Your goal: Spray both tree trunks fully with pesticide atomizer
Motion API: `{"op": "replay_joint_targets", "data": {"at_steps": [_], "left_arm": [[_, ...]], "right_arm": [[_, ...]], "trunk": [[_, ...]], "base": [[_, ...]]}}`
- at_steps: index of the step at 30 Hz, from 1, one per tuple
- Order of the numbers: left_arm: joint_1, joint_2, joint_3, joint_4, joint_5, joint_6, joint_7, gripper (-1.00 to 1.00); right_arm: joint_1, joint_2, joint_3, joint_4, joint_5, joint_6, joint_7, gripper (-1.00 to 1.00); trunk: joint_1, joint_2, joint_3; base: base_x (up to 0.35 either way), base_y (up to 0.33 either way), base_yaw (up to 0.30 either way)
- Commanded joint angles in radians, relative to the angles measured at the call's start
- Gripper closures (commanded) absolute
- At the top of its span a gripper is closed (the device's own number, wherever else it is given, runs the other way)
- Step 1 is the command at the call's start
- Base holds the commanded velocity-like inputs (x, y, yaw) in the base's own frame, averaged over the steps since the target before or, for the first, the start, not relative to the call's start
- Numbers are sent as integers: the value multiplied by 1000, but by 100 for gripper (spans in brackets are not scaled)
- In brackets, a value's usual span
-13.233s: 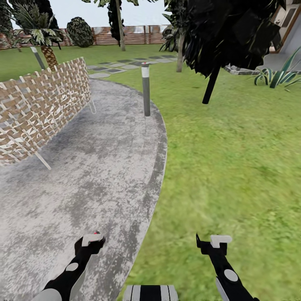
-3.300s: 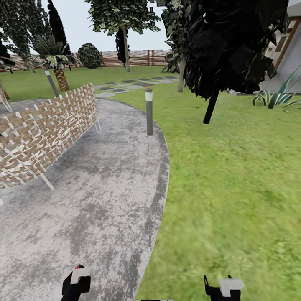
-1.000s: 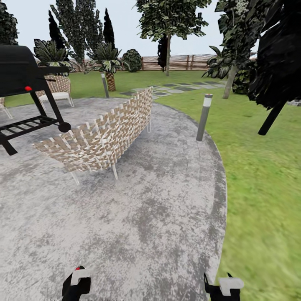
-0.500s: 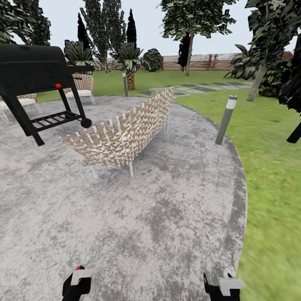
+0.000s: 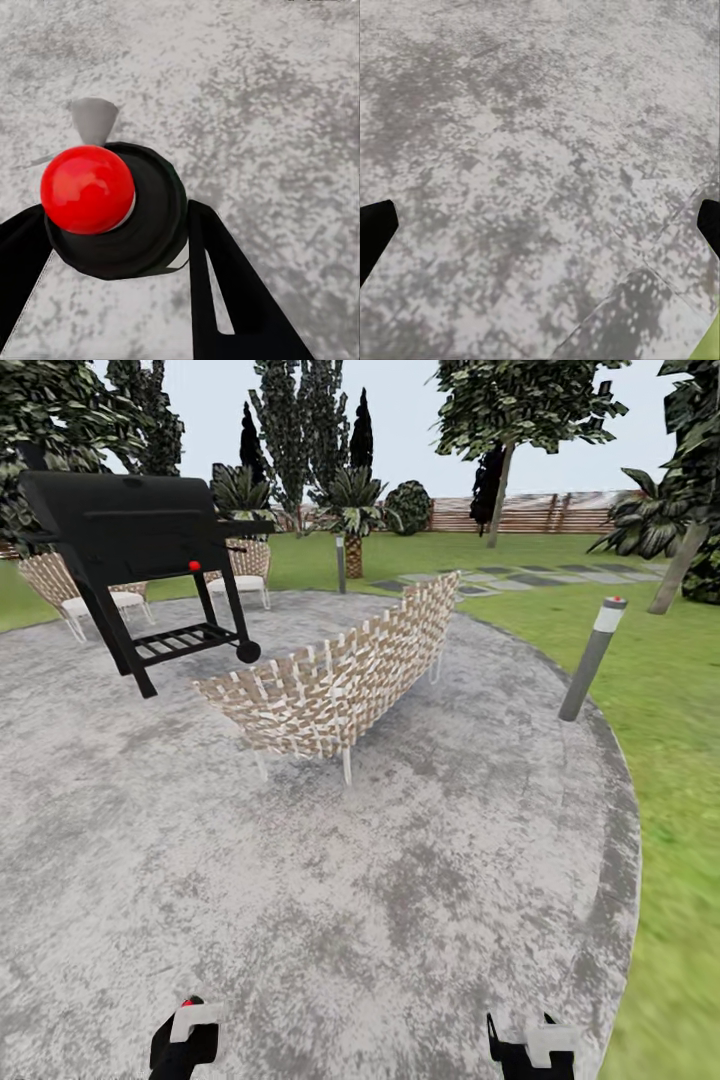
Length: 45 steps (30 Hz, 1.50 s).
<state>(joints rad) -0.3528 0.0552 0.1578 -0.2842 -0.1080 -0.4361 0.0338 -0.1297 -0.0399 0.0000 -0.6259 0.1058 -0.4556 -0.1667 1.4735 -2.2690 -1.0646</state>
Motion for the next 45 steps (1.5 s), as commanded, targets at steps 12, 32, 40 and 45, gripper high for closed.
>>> {"op": "replay_joint_targets", "data": {"at_steps": [12, 32, 40, 45], "left_arm": [[0, 0, 0, 0, 1, -1, 0, 100], [0, 0, 0, 2, 0, -3, -1, 100], [0, 0, 0, 3, -1, -3, -2, 100], [0, 0, 0, 12, 0, -5, -1, 100]], "right_arm": [[0, 0, 0, 0, 0, 0, 1, -100], [0, 0, 0, 0, 0, 0, 1, -100], [0, 0, 0, 0, 0, 0, 1, -100], [0, 0, 0, 0, 0, 0, 1, -100]], "trunk": [[0, 0, 11], [0, 0, 30], [0, 0, 38], [0, 0, 43]], "base": [[259, 151, 232], [246, 229, 231], [268, 220, 230], [279, 207, 230]]}}
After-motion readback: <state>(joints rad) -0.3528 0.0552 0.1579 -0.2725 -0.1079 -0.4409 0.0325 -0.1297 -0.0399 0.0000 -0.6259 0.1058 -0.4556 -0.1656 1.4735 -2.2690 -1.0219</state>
